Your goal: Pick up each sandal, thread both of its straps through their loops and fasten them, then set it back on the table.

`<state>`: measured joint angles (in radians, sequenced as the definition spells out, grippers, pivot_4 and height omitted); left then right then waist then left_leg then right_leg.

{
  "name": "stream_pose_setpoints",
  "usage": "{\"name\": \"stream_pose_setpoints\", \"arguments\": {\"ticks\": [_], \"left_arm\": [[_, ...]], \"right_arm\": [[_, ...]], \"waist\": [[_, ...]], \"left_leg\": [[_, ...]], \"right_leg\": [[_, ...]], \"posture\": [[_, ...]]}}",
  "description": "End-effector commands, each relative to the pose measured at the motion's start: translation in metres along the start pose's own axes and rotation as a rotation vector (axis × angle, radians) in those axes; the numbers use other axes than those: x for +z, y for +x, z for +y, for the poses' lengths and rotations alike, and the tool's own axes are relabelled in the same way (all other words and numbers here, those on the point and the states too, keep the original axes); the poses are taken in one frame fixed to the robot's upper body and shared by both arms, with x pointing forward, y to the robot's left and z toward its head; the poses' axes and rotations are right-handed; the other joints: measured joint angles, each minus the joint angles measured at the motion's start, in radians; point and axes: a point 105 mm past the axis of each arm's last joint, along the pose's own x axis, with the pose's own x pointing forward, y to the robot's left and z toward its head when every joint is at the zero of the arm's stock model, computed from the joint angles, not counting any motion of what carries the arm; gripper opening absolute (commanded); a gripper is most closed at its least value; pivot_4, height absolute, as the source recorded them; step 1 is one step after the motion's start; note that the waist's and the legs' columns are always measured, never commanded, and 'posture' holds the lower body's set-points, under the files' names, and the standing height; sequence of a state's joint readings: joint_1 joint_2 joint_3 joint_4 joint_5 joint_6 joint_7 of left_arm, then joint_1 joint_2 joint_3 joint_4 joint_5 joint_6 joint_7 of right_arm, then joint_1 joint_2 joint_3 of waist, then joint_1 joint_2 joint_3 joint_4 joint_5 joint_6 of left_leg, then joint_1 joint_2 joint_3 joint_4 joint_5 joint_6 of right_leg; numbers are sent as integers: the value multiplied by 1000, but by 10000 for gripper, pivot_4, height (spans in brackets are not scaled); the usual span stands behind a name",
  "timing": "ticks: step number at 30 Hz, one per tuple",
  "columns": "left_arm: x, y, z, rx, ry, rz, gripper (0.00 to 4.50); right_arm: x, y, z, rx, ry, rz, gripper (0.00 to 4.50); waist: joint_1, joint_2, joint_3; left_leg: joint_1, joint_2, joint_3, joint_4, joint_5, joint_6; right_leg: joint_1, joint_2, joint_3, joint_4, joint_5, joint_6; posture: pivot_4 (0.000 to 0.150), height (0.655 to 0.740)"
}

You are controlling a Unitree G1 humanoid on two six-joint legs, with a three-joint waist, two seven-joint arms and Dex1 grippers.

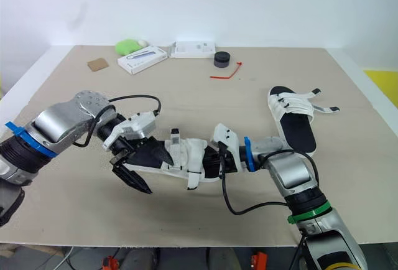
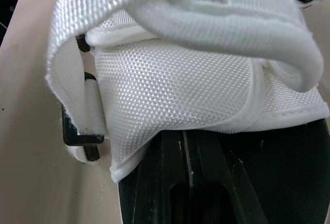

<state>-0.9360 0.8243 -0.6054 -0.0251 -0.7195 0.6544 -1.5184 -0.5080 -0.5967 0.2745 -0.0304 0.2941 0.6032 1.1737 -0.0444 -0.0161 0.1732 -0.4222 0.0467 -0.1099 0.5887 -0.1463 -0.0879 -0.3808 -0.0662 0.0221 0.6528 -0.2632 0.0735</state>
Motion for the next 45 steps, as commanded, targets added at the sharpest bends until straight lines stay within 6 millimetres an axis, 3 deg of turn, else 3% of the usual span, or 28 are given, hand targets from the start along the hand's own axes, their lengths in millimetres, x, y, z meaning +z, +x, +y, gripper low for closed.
{"name": "stream_pose_setpoints", "arguments": {"ticks": [1,3,10,19,26,28,30,36,40,45], "left_arm": [[-9,13,-9,35,-103,-43,44794],[-20,20,-11,59,-177,-54,44794],[-28,27,4,176,-299,-112,44794],[-39,40,17,271,-240,-95,44794],[-34,48,32,304,-206,-137,44794],[-30,51,35,300,-217,-159,39650],[-29,52,34,288,-225,-163,31774],[-30,48,26,240,-259,-154,628],[-31,43,16,173,-289,-118,218],[-14,23,-26,-82,-342,-77,218]], "right_arm": [[-34,4,5,5,105,95,0],[-34,4,6,4,107,95,0],[-35,3,6,5,110,98,0],[-35,3,7,0,111,94,0],[-35,4,7,-4,110,92,0],[-34,4,7,-4,109,92,0],[-34,4,7,-4,109,91,0],[-35,2,7,-9,111,92,0],[-35,2,7,-9,109,93,0],[-34,3,5,-10,106,91,0]], "waist": [[-1,0,0],[1,0,0],[3,0,0],[3,0,0],[5,0,-1],[8,0,-1],[9,0,0],[9,0,-1],[9,0,-1],[5,-1,0]], "left_leg": [[0,0,0,0,0,0],[0,0,0,0,0,1],[2,0,-1,2,0,1],[2,0,-1,2,0,1],[2,0,-1,4,0,1],[2,-1,-1,5,0,1],[2,-1,-1,7,0,1],[2,0,-1,7,0,1],[2,0,-1,7,0,1],[0,0,-1,5,-1,1]], "right_leg": [[0,0,0,0,0,1],[0,1,0,0,0,1],[3,3,2,1,-2,-3],[3,4,4,0,-1,-3],[5,4,4,0,-1,-3],[5,4,5,0,-1,-3],[6,4,5,0,-1,-2],[5,5,6,0,-1,-3],[5,5,6,0,-1,-3],[2,6,6,0,-1,-3]], "posture": [[1500,7400],[1500,7400],[1500,7400],[1500,7400],[1500,7400],[1500,7400],[1500,7400],[1500,7400],[1500,7400],[1500,7400]]}}
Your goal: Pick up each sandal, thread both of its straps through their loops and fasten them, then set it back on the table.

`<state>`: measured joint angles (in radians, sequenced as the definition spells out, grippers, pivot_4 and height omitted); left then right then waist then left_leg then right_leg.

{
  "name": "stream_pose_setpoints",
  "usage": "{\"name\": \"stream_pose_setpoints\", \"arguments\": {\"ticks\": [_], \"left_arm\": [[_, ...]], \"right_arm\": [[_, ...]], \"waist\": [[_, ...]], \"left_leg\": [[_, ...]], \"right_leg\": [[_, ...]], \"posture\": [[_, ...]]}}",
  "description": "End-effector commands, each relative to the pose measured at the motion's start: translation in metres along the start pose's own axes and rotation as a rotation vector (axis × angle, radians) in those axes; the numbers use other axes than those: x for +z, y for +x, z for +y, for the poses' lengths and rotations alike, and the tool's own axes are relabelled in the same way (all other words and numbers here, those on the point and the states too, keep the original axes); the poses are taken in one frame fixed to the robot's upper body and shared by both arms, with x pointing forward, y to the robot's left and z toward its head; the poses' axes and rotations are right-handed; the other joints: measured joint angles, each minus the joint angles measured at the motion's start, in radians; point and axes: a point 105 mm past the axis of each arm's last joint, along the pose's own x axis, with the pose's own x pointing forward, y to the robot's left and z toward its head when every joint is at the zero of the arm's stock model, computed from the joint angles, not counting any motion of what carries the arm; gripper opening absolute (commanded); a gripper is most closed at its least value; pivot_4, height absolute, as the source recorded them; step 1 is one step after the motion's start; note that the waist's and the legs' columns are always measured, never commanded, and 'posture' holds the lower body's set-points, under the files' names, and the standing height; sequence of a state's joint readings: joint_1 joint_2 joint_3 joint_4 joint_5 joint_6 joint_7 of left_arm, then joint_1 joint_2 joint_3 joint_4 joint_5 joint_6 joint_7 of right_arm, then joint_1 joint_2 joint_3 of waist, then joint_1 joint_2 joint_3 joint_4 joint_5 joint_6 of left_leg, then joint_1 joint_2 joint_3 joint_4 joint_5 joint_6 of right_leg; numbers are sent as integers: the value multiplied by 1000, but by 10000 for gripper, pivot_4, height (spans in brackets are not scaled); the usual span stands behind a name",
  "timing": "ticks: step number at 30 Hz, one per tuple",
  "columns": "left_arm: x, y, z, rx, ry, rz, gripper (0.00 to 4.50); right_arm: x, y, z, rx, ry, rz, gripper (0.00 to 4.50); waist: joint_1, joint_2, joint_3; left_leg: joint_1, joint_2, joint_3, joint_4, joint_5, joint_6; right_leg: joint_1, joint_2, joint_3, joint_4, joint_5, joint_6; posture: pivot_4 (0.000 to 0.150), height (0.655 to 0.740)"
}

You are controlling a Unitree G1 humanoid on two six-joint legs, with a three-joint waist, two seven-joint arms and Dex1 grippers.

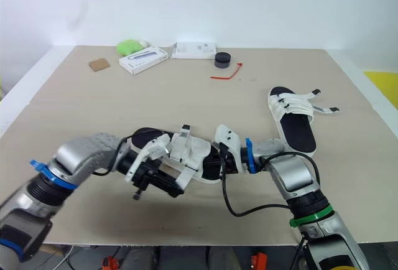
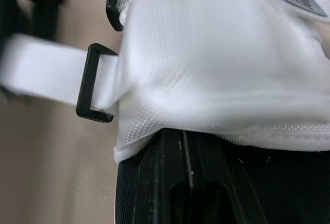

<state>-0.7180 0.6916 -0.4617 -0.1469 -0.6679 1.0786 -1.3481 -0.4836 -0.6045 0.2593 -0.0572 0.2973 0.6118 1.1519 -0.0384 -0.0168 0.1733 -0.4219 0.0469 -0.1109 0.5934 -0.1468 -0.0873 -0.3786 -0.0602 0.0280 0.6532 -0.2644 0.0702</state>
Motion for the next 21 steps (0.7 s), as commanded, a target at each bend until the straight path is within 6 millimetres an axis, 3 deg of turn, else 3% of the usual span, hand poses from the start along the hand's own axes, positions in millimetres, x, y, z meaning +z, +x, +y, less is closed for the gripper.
{"name": "stream_pose_setpoints", "arguments": {"ticks": [1,4,8,12,17,21], "left_arm": [[14,-14,-37,-178,28,35,218],[28,-22,-48,-251,-11,3,218],[67,-21,-33,-232,-125,-158,218],[90,-15,12,-105,-356,-323,218],[86,-12,63,36,-644,-460,218],[85,-6,79,106,-702,-494,218]], "right_arm": [[-31,5,4,16,98,96,0],[-31,6,3,17,98,95,0],[-31,7,3,18,98,94,0],[-31,7,3,15,97,91,0],[-33,5,4,7,104,93,0],[-35,4,6,5,108,93,0]], "waist": [[-1,0,0],[-6,0,0],[-7,-1,1],[-7,-1,1],[-7,-1,1],[-4,-1,1]], "left_leg": [[0,0,0,0,0,0],[-1,0,0,-2,0,0],[-2,0,0,-2,0,0],[-2,0,0,-2,0,0],[-1,0,0,0,0,0],[-1,-1,0,1,0,0]], "right_leg": [[0,0,0,0,0,0],[-2,0,0,0,-1,-1],[-3,1,0,0,-1,0],[-3,1,0,0,2,5],[-2,1,0,0,3,6],[0,1,0,0,4,8]], "posture": [[1500,7400],[1500,7400],[1500,7400],[1500,7400],[1500,7400],[1500,7400]]}}
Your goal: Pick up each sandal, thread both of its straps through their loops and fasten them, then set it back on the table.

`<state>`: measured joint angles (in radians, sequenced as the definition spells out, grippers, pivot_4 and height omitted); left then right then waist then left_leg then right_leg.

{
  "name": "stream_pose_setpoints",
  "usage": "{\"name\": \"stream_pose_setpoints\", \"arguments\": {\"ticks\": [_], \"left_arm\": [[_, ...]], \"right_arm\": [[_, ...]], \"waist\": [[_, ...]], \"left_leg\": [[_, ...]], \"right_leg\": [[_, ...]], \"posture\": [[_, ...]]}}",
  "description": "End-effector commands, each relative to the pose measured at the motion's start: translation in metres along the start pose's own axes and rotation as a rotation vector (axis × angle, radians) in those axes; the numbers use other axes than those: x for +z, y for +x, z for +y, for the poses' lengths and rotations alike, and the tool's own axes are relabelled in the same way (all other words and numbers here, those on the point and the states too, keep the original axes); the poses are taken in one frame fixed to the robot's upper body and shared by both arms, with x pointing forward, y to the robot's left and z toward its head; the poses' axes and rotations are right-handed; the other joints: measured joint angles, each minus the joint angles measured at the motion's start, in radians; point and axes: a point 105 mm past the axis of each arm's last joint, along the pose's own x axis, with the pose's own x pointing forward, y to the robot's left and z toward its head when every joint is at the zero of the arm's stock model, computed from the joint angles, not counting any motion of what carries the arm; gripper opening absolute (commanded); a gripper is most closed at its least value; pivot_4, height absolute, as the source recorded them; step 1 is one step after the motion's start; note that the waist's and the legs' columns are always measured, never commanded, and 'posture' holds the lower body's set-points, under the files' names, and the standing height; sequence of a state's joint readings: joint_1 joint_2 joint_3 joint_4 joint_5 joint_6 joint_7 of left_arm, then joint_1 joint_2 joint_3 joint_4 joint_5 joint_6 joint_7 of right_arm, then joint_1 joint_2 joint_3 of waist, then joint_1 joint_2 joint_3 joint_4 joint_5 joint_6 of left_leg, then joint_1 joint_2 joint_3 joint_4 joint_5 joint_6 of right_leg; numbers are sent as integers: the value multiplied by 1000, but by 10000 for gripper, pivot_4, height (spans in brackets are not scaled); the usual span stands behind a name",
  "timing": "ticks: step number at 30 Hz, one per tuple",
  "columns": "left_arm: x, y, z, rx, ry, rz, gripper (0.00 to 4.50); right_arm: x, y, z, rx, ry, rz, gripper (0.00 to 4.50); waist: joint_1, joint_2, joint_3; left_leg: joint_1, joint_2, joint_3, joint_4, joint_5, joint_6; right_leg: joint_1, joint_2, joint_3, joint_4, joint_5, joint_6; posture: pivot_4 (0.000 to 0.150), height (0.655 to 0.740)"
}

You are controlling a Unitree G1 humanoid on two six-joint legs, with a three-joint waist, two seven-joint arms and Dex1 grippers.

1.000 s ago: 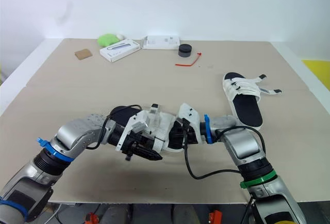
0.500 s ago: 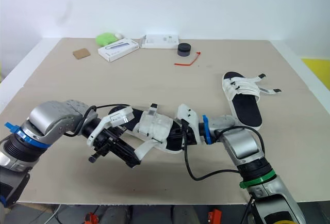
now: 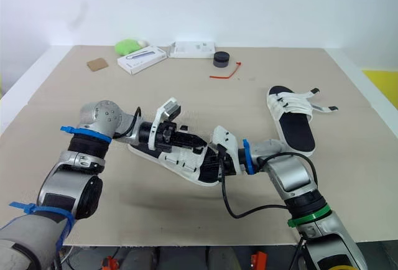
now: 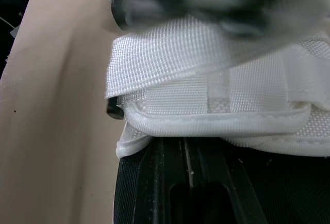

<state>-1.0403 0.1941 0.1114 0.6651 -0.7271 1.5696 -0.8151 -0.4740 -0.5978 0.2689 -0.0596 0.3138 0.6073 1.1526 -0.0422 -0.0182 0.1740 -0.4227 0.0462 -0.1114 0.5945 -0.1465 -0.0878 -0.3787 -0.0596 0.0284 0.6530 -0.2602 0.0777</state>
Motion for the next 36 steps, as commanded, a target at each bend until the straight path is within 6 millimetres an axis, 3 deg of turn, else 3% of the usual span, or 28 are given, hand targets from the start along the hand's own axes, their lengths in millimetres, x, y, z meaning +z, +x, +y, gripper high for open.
{"name": "stream_pose_setpoints", "arguments": {"ticks": [1,3,5,6,7,8,10,13,17,20,25,27,29,32,36], "left_arm": [[17,2,1,60,33,-77,218],[21,8,4,83,32,-97,218],[26,11,8,107,21,-124,6513],[29,13,10,126,13,-135,7420],[30,14,11,132,4,-140,13660],[30,14,11,135,-1,-140,14381],[30,13,16,171,-4,-145,21254],[32,8,25,225,-1,-167,34681],[40,2,42,360,39,-214,34681],[52,0,36,371,77,-268,34681],[75,-10,-39,82,299,-355,34681],[67,-25,-66,-23,463,-346,34681],[52,-40,-75,-63,620,-308,34681],[26,-61,-70,-60,809,-227,34681],[-1,-72,-58,-57,942,-143,34681]], "right_arm": [[-33,0,1,-21,100,104,0],[-33,-1,1,-22,100,104,0],[-32,-1,0,-24,100,102,0],[-32,-1,0,-27,101,101,0],[-32,-1,0,-28,101,101,0],[-32,-1,0,-29,102,100,0],[-33,-2,1,-31,105,101,0],[-34,-2,2,-33,108,102,0],[-34,-2,1,-32,108,103,0],[-32,-1,-1,-31,106,103,0],[-32,-1,-1,-27,103,105,0],[-31,-3,-2,-38,100,102,0],[-29,-8,-6,-63,87,102,0],[-16,-16,-10,-104,40,99,0],[-1,-25,-12,-164,-12,129,0]], "waist": [[1,0,0],[2,0,0],[4,0,0],[4,0,0],[5,0,0],[6,0,0],[6,0,0],[5,0,0],[0,0,-1],[-2,0,-1],[-3,-1,0],[-4,-1,1],[-5,0,0],[-4,4,-2],[10,1,1]], "left_leg": [[0,0,0,0,1,-1],[1,-1,0,1,2,-3],[1,-1,0,2,2,-4],[2,-1,0,3,3,-4],[2,-2,0,4,3,-4],[1,-2,0,5,3,-5],[1,-2,0,5,3,-5],[1,-2,0,4,4,-5],[1,-2,0,0,3,-6],[1,-2,0,-2,3,-7],[0,-2,0,-2,3,-7],[0,-2,0,-2,3,-7],[-1,-2,0,-4,3,-8],[2,-2,2,-8,3,-10],[0,-2,1,-7,4,-11]], "right_leg": [[1,0,0,0,0,0],[2,0,0,0,2,1],[3,-1,0,-1,2,1],[4,-1,0,-2,2,-1],[5,-2,0,-2,3,-1],[6,-2,0,-3,3,0],[6,-2,0,-3,3,0],[6,-2,0,-4,3,0],[5,-2,1,-4,2,3],[5,-2,1,-4,2,3],[3,-1,1,-4,2,3],[3,-1,1,-4,2,3],[2,-1,2,-4,2,2],[2,-1,3,-4,0,1],[1,-2,3,-4,-1,-1]], "posture": [[1500,7400],[1500,7400],[1500,7400],[1500,7400],[1500,7400],[1500,7400],[1500,7400],[1500,7400],[1500,7400],[1500,7400],[1500,7400],[1500,7400],[1500,7400],[1500,7400],[1500,7400]]}}
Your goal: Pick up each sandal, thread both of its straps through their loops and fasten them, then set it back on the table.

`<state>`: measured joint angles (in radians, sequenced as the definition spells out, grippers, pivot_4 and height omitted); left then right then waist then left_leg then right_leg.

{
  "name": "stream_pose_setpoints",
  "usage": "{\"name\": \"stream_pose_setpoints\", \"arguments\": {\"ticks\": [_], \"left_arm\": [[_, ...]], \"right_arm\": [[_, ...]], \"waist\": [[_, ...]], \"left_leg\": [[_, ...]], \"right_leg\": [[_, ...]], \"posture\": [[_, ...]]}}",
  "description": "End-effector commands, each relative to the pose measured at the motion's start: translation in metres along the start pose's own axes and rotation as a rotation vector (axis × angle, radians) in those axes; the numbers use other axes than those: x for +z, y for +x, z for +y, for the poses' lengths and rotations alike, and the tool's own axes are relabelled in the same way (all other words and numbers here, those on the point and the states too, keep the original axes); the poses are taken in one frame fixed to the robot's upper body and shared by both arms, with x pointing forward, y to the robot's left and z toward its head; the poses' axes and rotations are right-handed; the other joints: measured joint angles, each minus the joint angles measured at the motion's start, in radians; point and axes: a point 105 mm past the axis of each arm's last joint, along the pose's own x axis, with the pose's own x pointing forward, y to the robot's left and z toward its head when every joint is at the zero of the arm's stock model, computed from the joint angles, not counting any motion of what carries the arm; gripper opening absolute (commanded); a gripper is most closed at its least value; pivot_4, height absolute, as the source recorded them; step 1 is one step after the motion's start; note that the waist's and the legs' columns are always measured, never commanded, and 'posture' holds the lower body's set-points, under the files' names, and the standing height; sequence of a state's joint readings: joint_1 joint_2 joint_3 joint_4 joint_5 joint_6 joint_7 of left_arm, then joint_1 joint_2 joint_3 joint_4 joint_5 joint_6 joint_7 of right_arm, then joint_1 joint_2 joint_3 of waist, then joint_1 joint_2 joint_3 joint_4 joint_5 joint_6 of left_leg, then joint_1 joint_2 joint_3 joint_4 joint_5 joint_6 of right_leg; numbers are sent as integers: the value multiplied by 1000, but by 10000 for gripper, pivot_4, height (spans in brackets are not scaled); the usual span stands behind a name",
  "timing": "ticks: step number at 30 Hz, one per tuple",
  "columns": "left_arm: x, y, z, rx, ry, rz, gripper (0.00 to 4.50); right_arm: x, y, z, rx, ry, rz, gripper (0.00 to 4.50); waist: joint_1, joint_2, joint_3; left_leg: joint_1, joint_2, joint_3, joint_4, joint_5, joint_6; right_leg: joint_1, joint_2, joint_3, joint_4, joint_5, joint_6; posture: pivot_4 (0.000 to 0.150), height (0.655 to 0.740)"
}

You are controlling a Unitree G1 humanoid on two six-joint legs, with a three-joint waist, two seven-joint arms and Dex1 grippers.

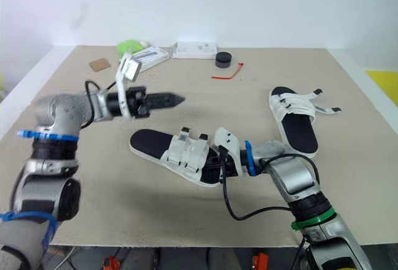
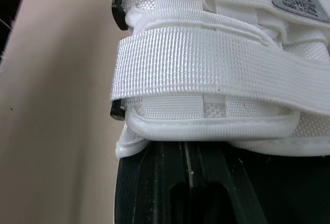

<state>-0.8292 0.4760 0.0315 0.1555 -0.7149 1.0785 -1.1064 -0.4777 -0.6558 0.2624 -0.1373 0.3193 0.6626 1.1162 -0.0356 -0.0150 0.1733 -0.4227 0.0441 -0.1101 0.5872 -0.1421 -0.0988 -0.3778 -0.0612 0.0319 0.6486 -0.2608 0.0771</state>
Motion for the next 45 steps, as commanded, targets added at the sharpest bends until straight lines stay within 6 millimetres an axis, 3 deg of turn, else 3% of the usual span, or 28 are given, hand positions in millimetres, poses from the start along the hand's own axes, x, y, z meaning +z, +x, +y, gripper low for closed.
{"name": "stream_pose_setpoints", "arguments": {"ticks": [1,6,15,21,26,30,38,39,45], "left_arm": [[-7,-5,-22,-94,215,57,34681],[-43,-12,-19,-69,358,110,34681],[-90,-13,-5,-29,505,247,34681],[-95,-7,1,-3,515,248,34681],[-100,1,4,-8,511,260,34681],[-99,24,7,-12,481,229,34681],[-105,26,20,55,437,242,2184],[-104,26,22,70,426,232,461],[-89,17,33,248,373,124,461]], "right_arm": [[-4,-15,-11,-120,12,90,0],[21,-37,-9,-176,-8,117,0],[38,-77,2,-255,-46,187,0],[43,-103,29,-245,-73,116,0],[44,-110,40,-273,-37,38,0],[42,-112,51,-341,-12,-72,0],[25,-114,55,-469,75,-175,0],[23,-114,55,-479,84,-181,0],[22,-114,54,-504,91,-205,0]], "waist": [[5,-3,2],[12,-3,3],[13,-2,4],[15,-2,5],[14,-2,5],[16,-2,4],[16,-2,4],[15,-1,4],[12,-1,4]], "left_leg": [[-2,0,0,1,0,0],[-4,0,0,1,1,1],[-14,1,1,0,-1,3],[-15,1,1,0,-2,5],[-15,2,1,2,-2,6],[-15,2,1,4,-1,6],[-14,2,1,8,-1,7],[-14,2,1,8,-1,7],[-13,2,1,10,3,13]], "right_leg": [[-2,0,0,0,-1,-3],[-5,0,1,0,-1,-4],[-16,2,1,0,1,-2],[-17,2,1,0,-1,-1],[-17,2,1,0,1,-1],[-15,2,1,0,2,0],[-13,3,2,0,2,-3],[-12,3,2,0,2,-3],[-12,2,2,0,7,-3]], "posture": [[1500,7400],[1500,7400],[1500,7400],[1500,7400],[1500,7400],[1500,7400],[1500,7400],[1500,7400],[1500,7400]]}}
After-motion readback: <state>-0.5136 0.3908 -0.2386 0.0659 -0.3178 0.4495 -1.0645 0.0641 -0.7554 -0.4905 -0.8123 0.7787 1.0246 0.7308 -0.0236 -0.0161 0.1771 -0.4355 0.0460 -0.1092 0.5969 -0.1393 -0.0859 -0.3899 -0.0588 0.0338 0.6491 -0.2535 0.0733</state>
